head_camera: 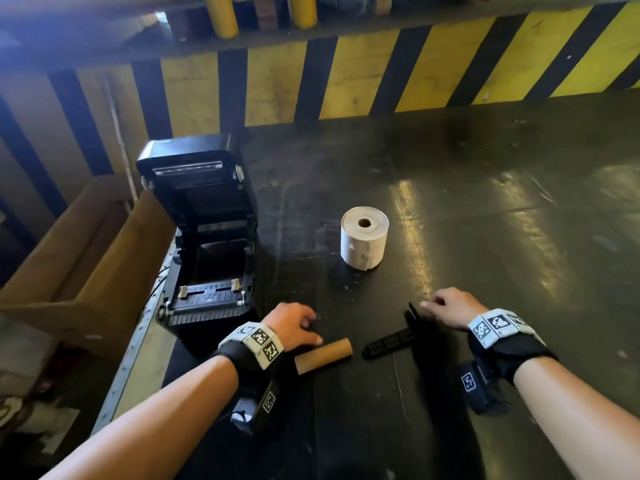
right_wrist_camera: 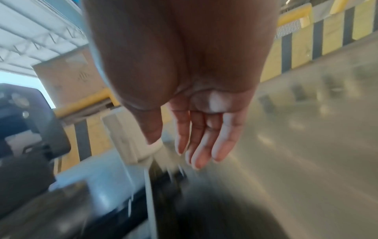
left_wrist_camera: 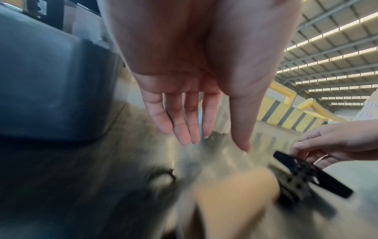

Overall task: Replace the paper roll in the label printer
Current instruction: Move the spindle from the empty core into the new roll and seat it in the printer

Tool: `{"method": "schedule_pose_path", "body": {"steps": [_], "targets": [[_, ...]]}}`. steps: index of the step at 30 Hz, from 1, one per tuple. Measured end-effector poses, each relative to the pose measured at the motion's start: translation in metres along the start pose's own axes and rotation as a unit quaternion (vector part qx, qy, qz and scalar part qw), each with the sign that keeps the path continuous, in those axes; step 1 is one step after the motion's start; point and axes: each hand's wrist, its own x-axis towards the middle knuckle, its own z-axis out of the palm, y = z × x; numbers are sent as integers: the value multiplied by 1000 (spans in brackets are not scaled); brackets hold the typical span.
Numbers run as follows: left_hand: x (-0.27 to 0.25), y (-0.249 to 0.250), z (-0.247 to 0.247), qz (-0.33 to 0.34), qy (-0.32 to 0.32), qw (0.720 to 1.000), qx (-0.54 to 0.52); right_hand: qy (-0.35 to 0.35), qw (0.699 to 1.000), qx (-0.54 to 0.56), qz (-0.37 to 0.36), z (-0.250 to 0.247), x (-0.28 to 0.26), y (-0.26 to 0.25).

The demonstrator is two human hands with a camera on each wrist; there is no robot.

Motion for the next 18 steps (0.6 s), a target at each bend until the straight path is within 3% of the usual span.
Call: {"method": "schedule_pose_path", "body": {"steps": [4, 7, 11, 18], "targets": [[39, 22, -39, 5, 44, 994, -101, 94, 993, 41, -56, -39, 26, -39], [77, 38, -55, -5, 68, 978, -198, 124, 985, 37, -111, -58, 49, -78], [120, 54, -53, 0, 53, 958, -281, 121, 983, 12, -139, -54, 80, -115], [142, 56, -35, 55, 64, 950, -300, 94, 988, -35, -114, -32, 111, -125]]}}
